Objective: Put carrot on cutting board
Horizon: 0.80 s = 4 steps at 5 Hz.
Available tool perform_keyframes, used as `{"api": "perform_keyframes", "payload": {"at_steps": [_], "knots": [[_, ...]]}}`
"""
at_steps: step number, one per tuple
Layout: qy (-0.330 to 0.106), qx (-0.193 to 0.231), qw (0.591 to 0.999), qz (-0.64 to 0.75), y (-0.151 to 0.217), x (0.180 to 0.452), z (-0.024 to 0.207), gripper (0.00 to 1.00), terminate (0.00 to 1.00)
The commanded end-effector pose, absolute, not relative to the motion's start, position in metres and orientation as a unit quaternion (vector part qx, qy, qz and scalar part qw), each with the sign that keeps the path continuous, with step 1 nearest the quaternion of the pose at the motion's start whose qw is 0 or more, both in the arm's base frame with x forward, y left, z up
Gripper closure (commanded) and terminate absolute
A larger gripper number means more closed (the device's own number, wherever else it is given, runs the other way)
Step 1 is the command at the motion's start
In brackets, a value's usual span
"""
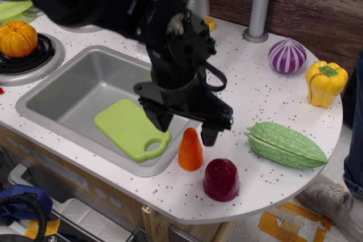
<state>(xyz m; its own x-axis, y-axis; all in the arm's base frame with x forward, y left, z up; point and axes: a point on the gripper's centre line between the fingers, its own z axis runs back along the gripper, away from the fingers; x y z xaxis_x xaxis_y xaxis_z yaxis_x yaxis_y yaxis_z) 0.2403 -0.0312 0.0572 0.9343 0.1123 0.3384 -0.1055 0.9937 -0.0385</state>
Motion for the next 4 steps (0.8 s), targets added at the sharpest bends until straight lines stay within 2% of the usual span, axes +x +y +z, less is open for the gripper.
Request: {"api": "perform_keyframes", "payload": {"at_steps": [1, 4], "knots": [[-0.192, -0.018, 0.979, 0.062, -0.029, 0.242, 0.051, 0.0, 0.0], [-0.209, -0.031, 0.976, 0.052, -0.025, 0.252, 0.032, 0.0, 0.0]]}}
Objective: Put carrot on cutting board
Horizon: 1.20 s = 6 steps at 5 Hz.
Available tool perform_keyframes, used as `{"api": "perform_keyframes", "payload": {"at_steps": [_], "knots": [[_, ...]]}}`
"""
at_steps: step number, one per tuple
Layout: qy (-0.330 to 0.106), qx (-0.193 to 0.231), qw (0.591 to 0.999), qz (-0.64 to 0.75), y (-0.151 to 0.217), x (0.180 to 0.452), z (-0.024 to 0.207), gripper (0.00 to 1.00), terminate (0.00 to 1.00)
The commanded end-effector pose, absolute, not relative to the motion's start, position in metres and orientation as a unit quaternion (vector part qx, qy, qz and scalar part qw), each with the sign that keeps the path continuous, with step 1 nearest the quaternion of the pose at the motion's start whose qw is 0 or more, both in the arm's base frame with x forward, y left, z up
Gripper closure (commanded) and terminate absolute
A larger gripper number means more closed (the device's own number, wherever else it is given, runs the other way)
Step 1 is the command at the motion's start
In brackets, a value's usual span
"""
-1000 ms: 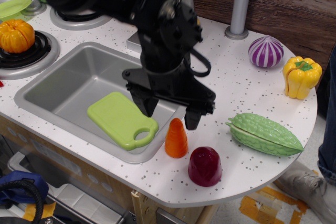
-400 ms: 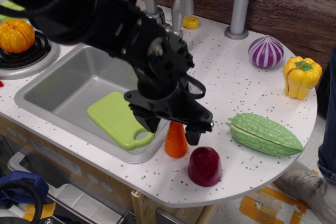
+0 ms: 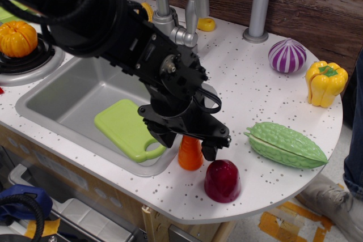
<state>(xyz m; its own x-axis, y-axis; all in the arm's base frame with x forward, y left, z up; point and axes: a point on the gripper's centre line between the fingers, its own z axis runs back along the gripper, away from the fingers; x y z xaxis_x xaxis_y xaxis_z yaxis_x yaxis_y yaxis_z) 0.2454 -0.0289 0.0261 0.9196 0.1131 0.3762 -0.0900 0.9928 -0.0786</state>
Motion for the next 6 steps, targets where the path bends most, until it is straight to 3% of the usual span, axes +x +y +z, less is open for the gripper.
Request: {"api": "perform_keyframes", "payload": {"at_steps": [1, 2, 4, 5, 6], "knots": [[-0.208, -0.031, 0.976, 0.055, -0.024, 0.253, 0.028, 1.0, 0.0], [-0.208, -0.022, 0.977, 0.051, -0.023, 0.254, 0.031, 1.0, 0.0], [-0.18, 0.055, 0.982, -0.014, 0.014, 0.273, 0.082, 1.0, 0.0], [-0.187, 0.061, 0.979, -0.059, 0.046, 0.292, 0.086, 1.0, 0.0], [-0.205, 0.056, 0.973, -0.091, 0.075, 0.305, 0.066, 1.0, 0.0]]}}
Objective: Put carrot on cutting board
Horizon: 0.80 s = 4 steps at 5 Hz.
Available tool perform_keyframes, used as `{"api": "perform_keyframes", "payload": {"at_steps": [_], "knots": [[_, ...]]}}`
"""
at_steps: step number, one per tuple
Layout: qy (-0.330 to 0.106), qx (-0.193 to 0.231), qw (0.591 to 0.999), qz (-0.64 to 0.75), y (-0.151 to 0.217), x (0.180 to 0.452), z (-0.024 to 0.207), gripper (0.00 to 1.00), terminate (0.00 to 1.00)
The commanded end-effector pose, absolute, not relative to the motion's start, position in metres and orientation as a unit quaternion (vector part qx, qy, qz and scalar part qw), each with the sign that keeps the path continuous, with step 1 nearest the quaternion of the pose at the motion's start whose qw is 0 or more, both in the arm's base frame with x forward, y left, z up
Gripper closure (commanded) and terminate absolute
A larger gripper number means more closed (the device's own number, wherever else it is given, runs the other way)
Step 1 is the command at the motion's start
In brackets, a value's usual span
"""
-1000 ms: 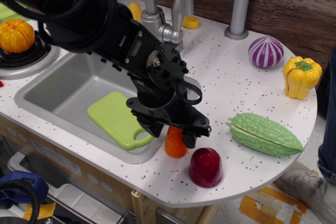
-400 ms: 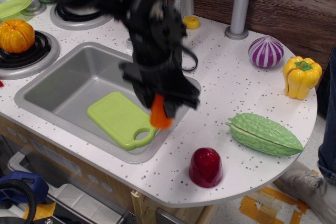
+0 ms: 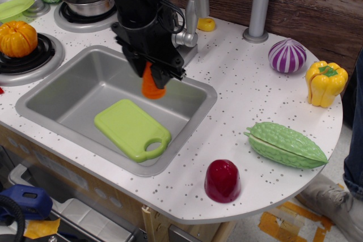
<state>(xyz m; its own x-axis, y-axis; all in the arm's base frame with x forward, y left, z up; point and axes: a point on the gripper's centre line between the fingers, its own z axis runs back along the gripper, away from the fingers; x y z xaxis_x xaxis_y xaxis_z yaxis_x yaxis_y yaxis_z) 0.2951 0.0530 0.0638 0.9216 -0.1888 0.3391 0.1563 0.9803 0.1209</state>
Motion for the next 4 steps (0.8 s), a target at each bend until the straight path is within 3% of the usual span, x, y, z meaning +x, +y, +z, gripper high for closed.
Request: {"api": "perform_keyframes", "payload": {"at_steps": [1, 3, 4], "knots": [[-0.212, 0.039, 0.971, -0.105, 0.09, 0.307, 0.045, 1.0, 0.0], [-0.22, 0.006, 0.97, -0.108, 0.096, 0.301, 0.003, 1.0, 0.0], [-0.208, 0.0, 0.972, -0.108, 0.098, 0.299, -0.008, 0.0, 1.0]]}}
